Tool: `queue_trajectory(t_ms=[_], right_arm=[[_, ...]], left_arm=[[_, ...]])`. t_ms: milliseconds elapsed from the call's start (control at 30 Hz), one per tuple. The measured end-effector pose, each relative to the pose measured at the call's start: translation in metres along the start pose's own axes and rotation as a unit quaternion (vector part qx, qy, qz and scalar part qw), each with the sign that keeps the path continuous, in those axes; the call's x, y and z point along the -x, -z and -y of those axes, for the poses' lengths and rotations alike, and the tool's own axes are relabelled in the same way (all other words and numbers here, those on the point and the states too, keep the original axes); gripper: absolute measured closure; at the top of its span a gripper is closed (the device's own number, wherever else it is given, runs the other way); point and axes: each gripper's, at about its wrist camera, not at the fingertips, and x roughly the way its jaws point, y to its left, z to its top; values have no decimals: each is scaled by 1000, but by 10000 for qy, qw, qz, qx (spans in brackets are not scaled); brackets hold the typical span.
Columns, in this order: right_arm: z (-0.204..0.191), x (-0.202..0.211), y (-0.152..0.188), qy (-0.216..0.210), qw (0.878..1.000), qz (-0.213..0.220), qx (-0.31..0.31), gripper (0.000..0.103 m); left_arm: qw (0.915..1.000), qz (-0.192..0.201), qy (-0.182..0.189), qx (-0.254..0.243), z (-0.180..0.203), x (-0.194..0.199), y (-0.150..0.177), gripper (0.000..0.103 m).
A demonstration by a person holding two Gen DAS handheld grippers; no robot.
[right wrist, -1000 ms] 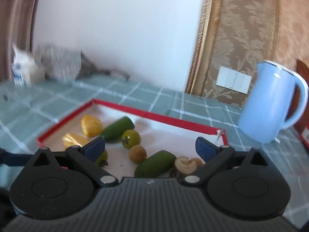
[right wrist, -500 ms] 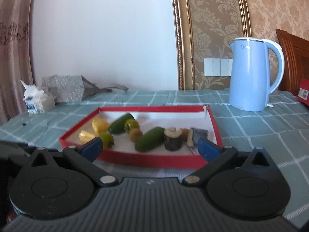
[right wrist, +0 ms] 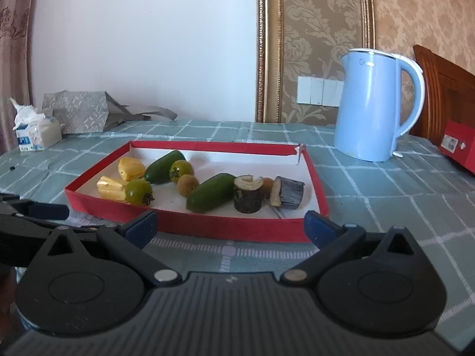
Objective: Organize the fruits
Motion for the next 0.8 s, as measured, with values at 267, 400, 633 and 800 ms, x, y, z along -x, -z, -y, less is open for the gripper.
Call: queue_trajectory(t_ms=[267, 400, 633, 800], right_arm=[[-2, 0, 2, 69, 10000, -32, -11, 0], [-2, 2, 3, 148, 9999, -16, -76, 0], [2, 3, 4, 369, 9991, -9, -223, 0], [3, -1, 6, 409, 9989, -111, -214, 0]], left_arm=[[10000, 6, -39, 82, 1, 1, -1, 21], [10000, 17, -82, 6, 6, 1, 0, 21], [9999, 16, -127, -71, 10, 1, 0, 21], [9996, 135, -230, -68, 14, 3, 0, 21]])
